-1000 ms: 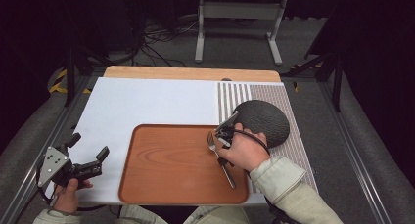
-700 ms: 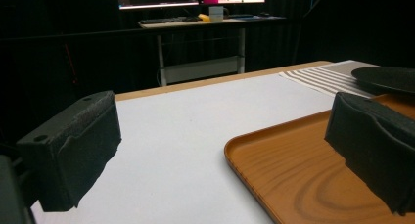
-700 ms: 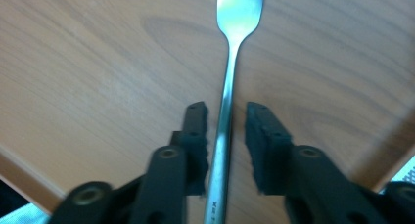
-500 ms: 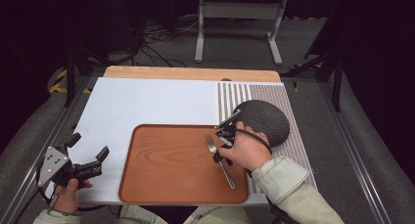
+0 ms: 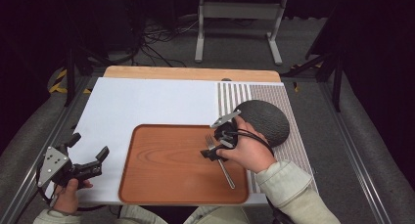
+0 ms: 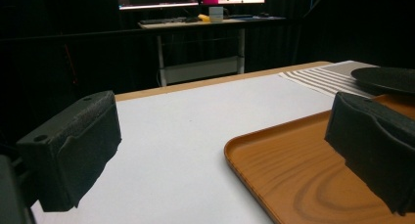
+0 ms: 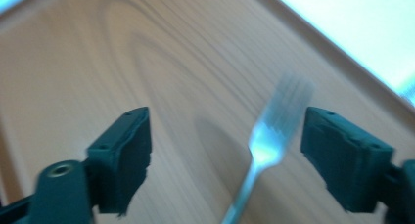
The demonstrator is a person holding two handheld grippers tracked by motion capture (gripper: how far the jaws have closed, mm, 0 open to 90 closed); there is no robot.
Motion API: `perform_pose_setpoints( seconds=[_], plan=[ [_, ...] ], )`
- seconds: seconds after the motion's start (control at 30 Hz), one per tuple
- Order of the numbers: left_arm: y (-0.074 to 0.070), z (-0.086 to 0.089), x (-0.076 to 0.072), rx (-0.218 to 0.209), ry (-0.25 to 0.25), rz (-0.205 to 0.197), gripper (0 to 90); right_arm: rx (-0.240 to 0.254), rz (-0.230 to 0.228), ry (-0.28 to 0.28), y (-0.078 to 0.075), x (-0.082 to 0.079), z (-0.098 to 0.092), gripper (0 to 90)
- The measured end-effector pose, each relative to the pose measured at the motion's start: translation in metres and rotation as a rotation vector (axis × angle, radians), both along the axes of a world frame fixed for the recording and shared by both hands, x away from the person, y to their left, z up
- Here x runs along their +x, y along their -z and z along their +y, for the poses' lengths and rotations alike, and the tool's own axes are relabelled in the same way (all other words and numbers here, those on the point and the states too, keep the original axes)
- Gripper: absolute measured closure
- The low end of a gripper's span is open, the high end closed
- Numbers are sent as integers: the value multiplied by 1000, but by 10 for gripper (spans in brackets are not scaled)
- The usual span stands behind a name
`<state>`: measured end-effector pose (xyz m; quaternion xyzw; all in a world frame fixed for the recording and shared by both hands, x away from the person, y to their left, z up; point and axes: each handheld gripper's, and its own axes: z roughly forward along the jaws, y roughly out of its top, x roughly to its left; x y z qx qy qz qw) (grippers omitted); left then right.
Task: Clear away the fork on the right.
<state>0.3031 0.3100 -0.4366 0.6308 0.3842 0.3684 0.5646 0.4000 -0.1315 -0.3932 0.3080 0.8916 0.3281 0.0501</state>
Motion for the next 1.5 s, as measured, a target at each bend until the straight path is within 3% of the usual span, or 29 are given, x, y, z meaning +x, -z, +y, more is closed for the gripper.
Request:
perform_pose_setpoints(
  seconds=[0.07, 0.17, 0.3, 0.33, 0.4, 0.53, 0.7, 0.9, 1.5],
  plan=[
    [0, 0, 0, 0, 1, 1, 5, 35, -27, -39, 0, 0, 2, 260],
    [0, 0, 0, 1, 2, 1, 5, 35, -83, -99, 3, 1, 5, 320],
    [0, 0, 0, 0, 3, 1, 5, 9, -135, -166, 8, 6, 8, 460],
    [0, 0, 0, 0, 3, 1, 5, 9, -135, -166, 8, 6, 8, 460],
    [0, 0, 0, 0, 3, 1, 5, -6, -158, -197, 11, 9, 9, 588],
    [0, 0, 0, -2, 3, 1, 5, -23, -207, -230, 18, 15, 11, 762],
    [0, 0, 0, -1, 4, 2, 5, -93, -204, -262, 31, 23, 15, 888],
    [0, 1, 0, -1, 4, 2, 5, -138, -187, -265, 41, 28, 16, 900],
    [0, 0, 0, 1, 7, 1, 6, -171, -185, -235, 43, 31, 14, 900]
  ],
)
